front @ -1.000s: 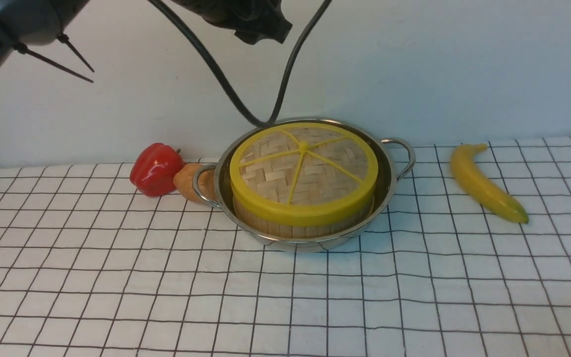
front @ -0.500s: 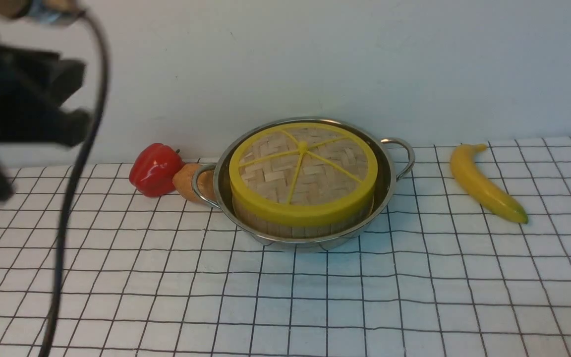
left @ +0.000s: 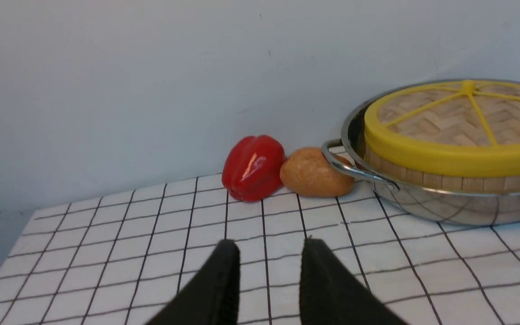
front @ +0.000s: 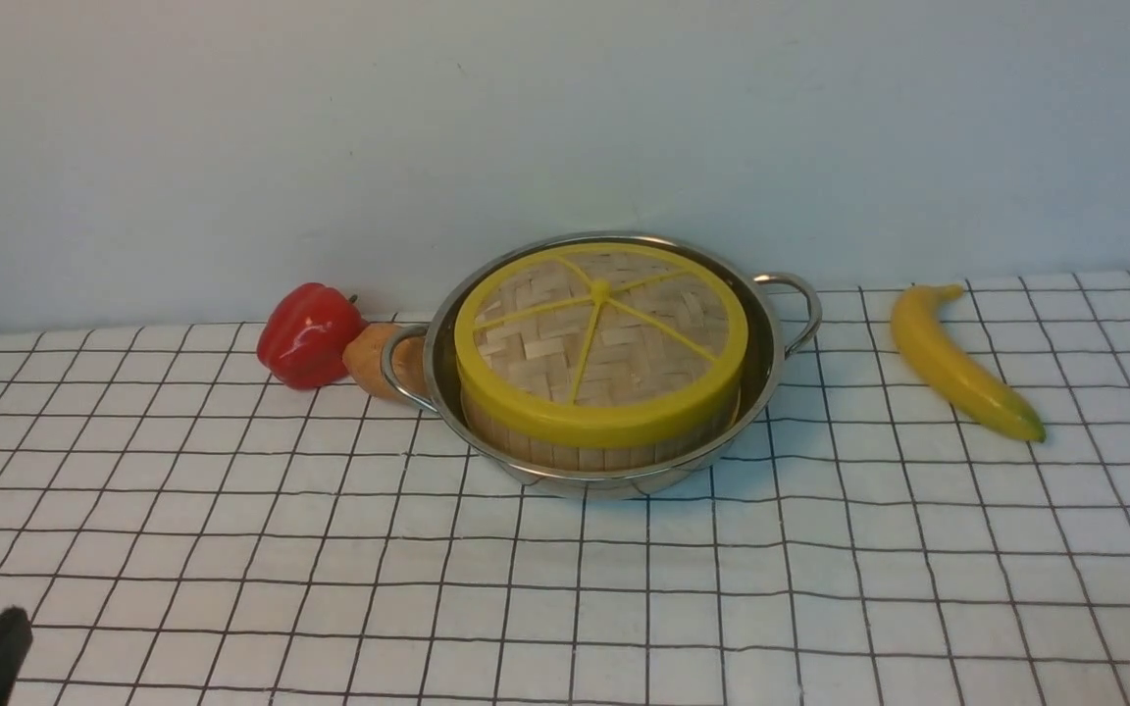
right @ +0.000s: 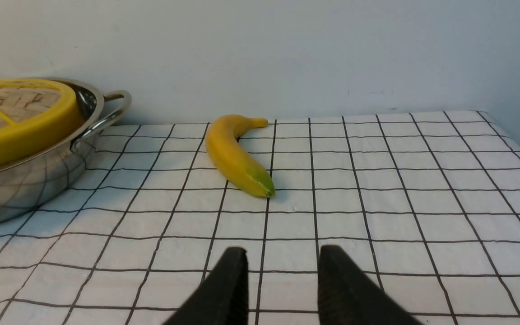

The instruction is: Place the steamer in the pot on the white tablecloth, and put the lid on the steamer.

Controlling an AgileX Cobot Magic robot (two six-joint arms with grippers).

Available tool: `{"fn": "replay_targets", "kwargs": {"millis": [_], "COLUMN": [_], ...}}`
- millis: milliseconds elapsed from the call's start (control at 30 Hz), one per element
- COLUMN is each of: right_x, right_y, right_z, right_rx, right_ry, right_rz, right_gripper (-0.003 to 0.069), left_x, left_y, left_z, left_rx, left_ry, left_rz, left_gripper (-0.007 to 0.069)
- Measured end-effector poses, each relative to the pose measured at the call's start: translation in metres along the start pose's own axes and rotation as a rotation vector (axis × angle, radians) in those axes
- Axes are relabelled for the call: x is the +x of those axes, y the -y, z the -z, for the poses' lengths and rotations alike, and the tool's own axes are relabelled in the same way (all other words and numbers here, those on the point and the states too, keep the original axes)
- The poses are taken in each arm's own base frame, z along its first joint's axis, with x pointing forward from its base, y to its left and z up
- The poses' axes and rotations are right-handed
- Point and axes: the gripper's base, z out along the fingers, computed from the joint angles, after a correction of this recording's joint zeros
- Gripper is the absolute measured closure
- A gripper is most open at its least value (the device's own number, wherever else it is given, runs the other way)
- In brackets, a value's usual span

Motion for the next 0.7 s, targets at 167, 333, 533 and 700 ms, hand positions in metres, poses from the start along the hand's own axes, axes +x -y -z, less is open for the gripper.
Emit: {"fn": "replay_targets", "kwargs": {"millis": [167, 333, 533, 700], "right_x": [0.000, 0.000, 0.000, 0.000], "right_y": [0.000, 0.000, 0.000, 0.000], "right_z": [0.000, 0.000, 0.000, 0.000], "right_rx": [0.000, 0.000, 0.000, 0.000], "right_ry": [0.000, 0.000, 0.000, 0.000], "right_rz": [0.000, 0.000, 0.000, 0.000], "right_gripper": [0.0417, 0.0417, 0.0417, 0.0417], "left_x": [0.025, 0.040, 0.055, 0.054], "left_y": [0.003, 0.005, 0.007, 0.007], "left_z": [-0.004, -0.009, -0.010, -0.009], "left_rx": [0.003, 0.012, 0.016, 0.011], "left_ry": [-0.051, -0.112, -0.144, -0.127], "left_rz": [-0.007, 0.003, 0.018, 0.006], "left_gripper": [0.0426, 0.0422, 0.0409, 0.0403]}}
